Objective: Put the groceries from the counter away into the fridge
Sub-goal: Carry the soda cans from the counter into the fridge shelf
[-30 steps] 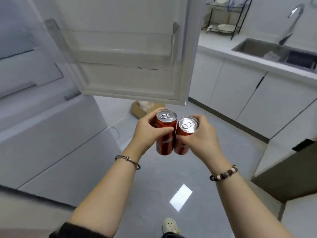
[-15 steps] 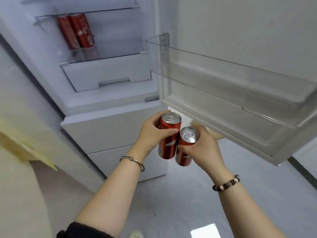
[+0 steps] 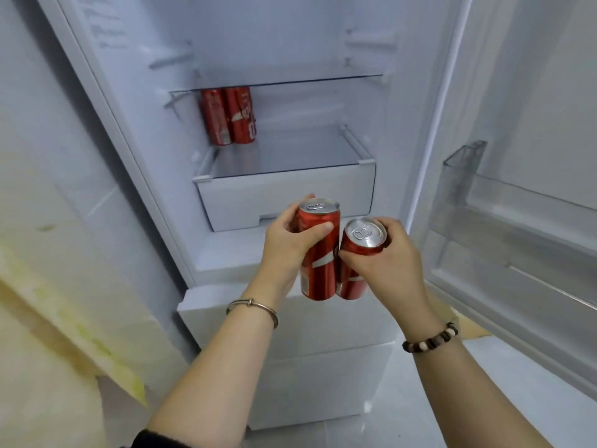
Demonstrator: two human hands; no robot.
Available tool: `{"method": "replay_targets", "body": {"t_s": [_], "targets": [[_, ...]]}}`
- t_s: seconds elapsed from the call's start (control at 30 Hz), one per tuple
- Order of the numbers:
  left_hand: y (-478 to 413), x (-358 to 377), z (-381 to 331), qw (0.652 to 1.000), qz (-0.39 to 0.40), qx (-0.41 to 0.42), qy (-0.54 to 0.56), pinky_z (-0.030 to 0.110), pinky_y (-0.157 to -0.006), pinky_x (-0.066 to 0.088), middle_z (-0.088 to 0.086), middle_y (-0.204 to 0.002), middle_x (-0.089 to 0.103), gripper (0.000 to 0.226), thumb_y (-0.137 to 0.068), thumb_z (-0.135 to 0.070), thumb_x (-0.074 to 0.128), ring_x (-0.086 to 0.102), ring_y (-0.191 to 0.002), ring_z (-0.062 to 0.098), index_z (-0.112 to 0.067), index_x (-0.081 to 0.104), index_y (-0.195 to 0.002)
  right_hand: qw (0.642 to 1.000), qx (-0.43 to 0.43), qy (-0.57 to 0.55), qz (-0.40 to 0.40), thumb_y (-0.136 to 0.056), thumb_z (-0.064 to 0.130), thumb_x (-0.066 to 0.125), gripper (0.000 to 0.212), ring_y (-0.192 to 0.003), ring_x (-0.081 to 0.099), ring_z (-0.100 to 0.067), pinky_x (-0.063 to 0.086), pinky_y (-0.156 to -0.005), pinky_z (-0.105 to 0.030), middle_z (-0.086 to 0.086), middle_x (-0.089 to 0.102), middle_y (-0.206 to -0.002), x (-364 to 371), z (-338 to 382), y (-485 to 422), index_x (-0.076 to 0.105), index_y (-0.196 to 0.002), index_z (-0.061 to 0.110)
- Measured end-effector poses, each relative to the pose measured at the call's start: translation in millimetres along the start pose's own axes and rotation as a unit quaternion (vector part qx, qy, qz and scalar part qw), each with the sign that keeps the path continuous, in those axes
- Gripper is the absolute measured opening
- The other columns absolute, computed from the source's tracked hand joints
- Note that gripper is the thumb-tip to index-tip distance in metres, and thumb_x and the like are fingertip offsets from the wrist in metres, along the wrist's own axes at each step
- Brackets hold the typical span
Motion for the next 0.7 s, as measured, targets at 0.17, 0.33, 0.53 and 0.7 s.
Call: {"method": "replay_targets", "body": {"t_s": [0.17,0.33,0.53,0.7], "targets": [[-69,-46,-45,0.999,0.000,0.054,0.002,0.031,-0.088,0.052,-0.002,-0.108,0.070,0.049,-0.065,-0.015,0.075,0.066,-0.101,0.014,-0.029,0.061,-0.110,0.998,-0.052,-0.039,-0.006,-0.061,0.021,0.084,0.051,-0.084,0.061,0.005,0.048,-0.071,-0.014,0.019,0.064,-0.093,56,48,-56,0.057,-0.102,0.033],[-120,-77,-76,0.993,-0.042,0.114,-0.008,0.032,-0.087,0.053,-0.003,-0.105,0.071,0.047,-0.068,-0.014,0.075,0.066,-0.099,0.013,-0.022,0.064,-0.113,0.993,-0.095,-0.076,-0.004,-0.064,0.019,0.083,0.046,-0.082,0.061,0.009,0.049,-0.068,-0.009,0.019,0.065,-0.092,98,84,-99,0.060,-0.104,0.028],[-161,-104,-87,0.980,-0.105,0.166,-0.023,0.031,-0.091,0.051,-0.005,-0.107,0.070,0.052,-0.067,-0.004,0.077,0.065,-0.101,0.011,-0.021,0.063,-0.114,0.985,-0.142,-0.094,0.018,-0.063,0.017,0.084,0.049,-0.088,0.063,0.002,0.051,-0.076,-0.016,0.014,0.067,-0.097,135,111,-142,0.062,-0.106,0.026],[-190,-126,-90,0.972,-0.152,0.174,-0.046,0.023,-0.089,0.051,-0.004,-0.110,0.068,0.057,-0.071,-0.002,0.076,0.064,-0.101,0.006,-0.015,0.058,-0.124,0.981,-0.152,-0.122,0.020,-0.062,0.009,0.084,0.051,-0.085,0.062,0.007,0.047,-0.070,-0.006,0.016,0.066,-0.094,154,117,-177,0.062,-0.105,0.024]]}}
Point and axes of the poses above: each hand's wrist, its own y-axis away from the middle knuckle, its own x-axis out of the palm, z = x × y, the point moved 6 cm from there along -y, towards the middle knuckle
